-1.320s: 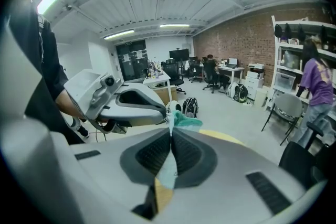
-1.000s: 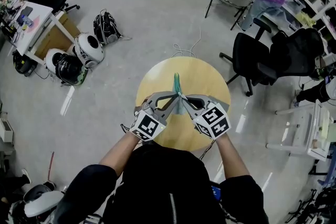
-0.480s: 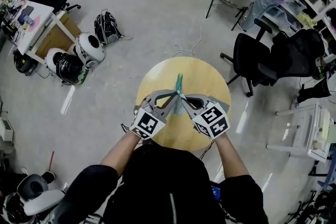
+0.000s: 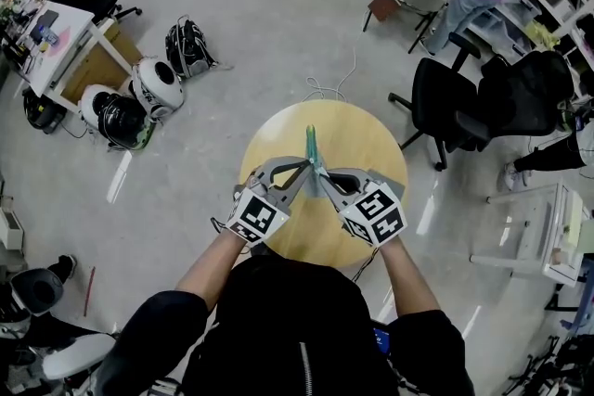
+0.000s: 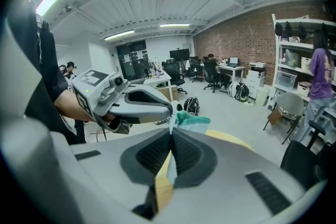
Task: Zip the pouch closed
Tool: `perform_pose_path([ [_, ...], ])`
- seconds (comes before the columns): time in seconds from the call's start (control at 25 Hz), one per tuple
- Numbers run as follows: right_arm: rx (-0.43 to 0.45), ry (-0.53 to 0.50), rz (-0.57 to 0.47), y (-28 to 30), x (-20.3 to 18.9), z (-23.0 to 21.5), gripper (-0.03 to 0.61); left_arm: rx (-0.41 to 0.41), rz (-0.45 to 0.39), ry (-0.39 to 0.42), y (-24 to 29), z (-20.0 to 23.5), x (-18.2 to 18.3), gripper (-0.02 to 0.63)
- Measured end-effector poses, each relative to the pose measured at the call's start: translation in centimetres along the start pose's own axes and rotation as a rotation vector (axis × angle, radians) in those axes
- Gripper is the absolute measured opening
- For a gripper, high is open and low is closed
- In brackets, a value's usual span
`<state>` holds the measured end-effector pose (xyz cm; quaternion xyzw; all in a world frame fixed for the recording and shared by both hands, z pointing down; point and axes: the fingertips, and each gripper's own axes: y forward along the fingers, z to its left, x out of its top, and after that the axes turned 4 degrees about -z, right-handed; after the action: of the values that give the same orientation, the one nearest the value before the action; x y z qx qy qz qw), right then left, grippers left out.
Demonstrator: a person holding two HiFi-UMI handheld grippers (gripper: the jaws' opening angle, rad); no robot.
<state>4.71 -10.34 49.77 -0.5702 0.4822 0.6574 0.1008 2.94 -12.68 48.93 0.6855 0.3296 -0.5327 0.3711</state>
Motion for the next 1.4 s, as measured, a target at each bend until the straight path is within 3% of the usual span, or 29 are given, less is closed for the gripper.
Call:
perform_pose_path([
  [0.72, -0.002, 0.017, 0.013, 0.2, -0.5, 0.3, 0.005, -0.006, -0.006, -0.067, -0.1, 0.1, -0.2, 0.005],
  [0.96, 0.017, 0.076, -0.009, -0.5, -0.9, -0.5, 0.011, -0.039, 0.021, 0.007, 0.5, -1.4, 0.3, 0.004],
  [1.4, 0.021, 0.101, -0.025, 0.3, -0.7, -0.1, 0.021, -0.052, 0.030, 0.024, 0.1, -1.9, 0.4, 0.005],
])
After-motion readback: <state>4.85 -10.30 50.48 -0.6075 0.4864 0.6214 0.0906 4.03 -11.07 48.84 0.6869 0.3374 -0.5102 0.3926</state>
